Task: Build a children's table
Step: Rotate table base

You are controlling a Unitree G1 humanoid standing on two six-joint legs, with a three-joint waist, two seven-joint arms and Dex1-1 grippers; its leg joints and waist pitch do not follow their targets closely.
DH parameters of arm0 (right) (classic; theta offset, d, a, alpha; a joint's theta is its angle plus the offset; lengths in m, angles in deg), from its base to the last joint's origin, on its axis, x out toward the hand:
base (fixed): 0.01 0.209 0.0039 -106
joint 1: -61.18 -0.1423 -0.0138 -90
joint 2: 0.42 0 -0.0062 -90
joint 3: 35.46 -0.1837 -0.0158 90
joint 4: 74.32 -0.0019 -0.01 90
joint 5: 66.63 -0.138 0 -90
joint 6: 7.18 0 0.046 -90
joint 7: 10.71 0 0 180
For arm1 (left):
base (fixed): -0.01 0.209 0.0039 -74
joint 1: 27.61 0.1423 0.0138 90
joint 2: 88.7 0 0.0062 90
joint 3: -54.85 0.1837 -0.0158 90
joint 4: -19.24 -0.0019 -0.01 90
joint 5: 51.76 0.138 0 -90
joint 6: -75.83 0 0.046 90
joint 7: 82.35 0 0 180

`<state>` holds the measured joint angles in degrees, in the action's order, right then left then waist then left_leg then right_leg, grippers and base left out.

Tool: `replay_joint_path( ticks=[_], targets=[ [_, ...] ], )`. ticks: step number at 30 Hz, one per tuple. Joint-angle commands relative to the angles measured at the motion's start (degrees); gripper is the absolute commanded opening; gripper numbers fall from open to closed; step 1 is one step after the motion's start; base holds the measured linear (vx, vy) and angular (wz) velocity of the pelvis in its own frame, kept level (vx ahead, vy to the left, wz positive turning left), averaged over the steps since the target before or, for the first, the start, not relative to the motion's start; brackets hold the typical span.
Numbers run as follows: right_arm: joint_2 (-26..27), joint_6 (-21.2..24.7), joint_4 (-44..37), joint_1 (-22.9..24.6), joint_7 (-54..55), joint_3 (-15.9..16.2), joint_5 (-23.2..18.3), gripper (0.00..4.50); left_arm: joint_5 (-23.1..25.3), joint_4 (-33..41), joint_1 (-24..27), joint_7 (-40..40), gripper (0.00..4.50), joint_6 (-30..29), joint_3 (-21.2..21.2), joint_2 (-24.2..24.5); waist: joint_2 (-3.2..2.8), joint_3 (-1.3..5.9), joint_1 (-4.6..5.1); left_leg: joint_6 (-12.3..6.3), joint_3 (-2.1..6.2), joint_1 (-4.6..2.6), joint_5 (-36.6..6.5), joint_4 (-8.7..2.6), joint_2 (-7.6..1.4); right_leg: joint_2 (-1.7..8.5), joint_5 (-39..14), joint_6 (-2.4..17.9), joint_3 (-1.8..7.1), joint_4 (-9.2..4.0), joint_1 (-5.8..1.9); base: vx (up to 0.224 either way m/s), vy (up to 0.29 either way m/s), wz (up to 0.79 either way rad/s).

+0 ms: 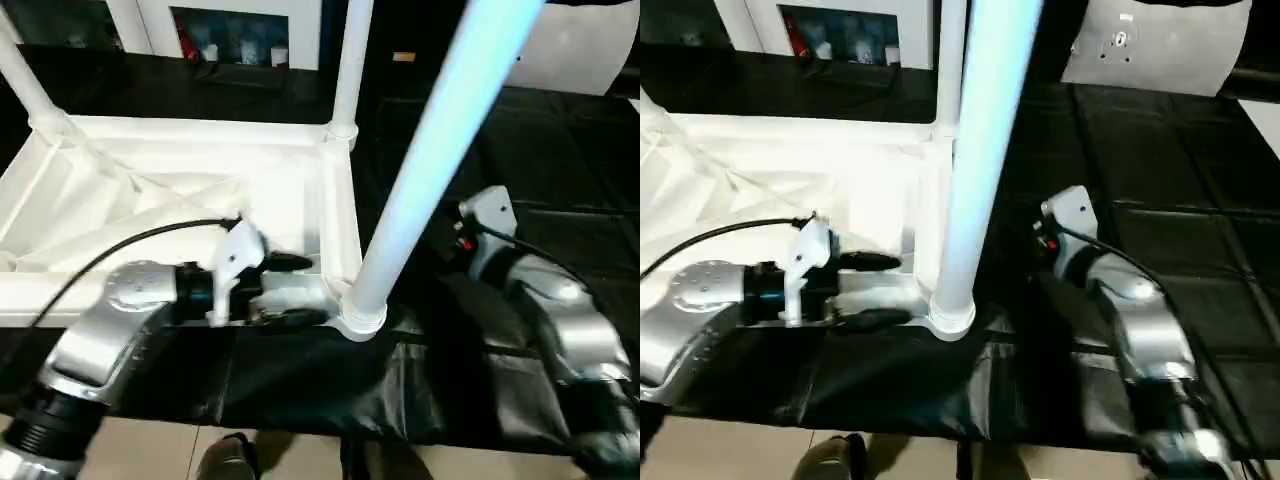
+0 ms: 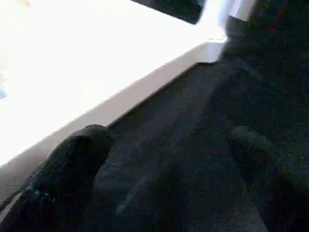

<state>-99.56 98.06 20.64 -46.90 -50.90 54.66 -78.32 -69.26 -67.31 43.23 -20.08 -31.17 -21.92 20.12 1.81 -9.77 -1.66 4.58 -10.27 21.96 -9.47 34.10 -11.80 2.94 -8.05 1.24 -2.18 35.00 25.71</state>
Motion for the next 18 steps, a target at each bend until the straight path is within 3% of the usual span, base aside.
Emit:
replay_joint_path(
  ticks=[1,4,9,13,16,17,18],
  targets=[
    [-1.4,1.16,-3.55,1.33,-2.87,0.15,-1.96,4.5,1.74,-0.36,-0.6,0.89,3.6,1.37,1.45,0.66,-0.81,5.48,-0.21,-1.5,-0.05,-1.38,-13.8,-3.76,-0.75,3.06,-19.45,9.58,2.48,-4.47,-3.81,0.0,0.0,0.0],
    [-5.04,4.45,-10.82,5.98,-7.51,0.0,-5.7,4.5,3.15,-1.62,-0.57,1.21,3.3,2.58,2.68,0.58,-0.87,5.49,-0.32,-1.53,-0.05,-1.25,-13.71,-3.75,-0.67,3.07,-19.64,9.72,2.43,-4.59,-3.86,0.0,0.0,0.0],
    [-7.68,7.26,-15.8,9.3,-10.25,-0.25,-7.54,4.5,3.24,-2.49,-0.72,2.2,2.84,3.85,3.07,-0.46,-0.67,5.46,-0.54,-1.86,0.03,-1.14,-13.85,-3.68,-0.69,3.22,-21.68,9.18,2.43,-4.88,-3.87,0.0,0.0,0.0],
    [-9.79,9.92,-19.29,11.39,-11.99,-0.39,-9.77,4.5,4.9,-4.1,-1.2,2.88,2.63,5.33,4.41,-0.18,-0.44,5.37,-0.42,-2.11,0.12,-1.0,-14.3,-3.62,-0.45,3.26,-27.52,5.94,2.34,-5.56,-3.66,0.0,0.0,0.0],
    [-12.52,11.07,-22.41,14.12,-13.42,-0.42,-10.21,4.5,6.16,-4.82,-1.4,2.95,2.34,5.44,5.4,-0.01,-0.44,5.37,-0.41,-2.18,0.21,-0.93,-14.52,-3.6,-0.4,3.15,-29.52,4.89,2.17,-5.93,-3.58,0.0,0.0,0.0],
    [-12.67,10.67,-22.69,14.66,-13.42,-0.46,-9.76,4.5,6.51,-4.7,-1.27,3.02,2.29,5.26,5.72,0.12,-0.94,5.5,-0.55,-2.14,0.23,-1.1,-14.64,-3.52,-0.42,3.24,-29.79,4.93,2.18,-5.92,-3.47,0.0,0.0,0.0],
    [-12.73,10.54,-23.02,15.05,-13.36,-0.5,-9.59,4.5,6.87,-4.66,-1.19,3.16,2.18,5.17,5.98,0.13,-0.83,5.36,-0.37,-2.07,0.28,-1.13,-15.48,-3.58,-0.4,3.23,-31.23,4.73,1.99,-6.22,-3.32,0.0,0.0,0.0]
  ],
)
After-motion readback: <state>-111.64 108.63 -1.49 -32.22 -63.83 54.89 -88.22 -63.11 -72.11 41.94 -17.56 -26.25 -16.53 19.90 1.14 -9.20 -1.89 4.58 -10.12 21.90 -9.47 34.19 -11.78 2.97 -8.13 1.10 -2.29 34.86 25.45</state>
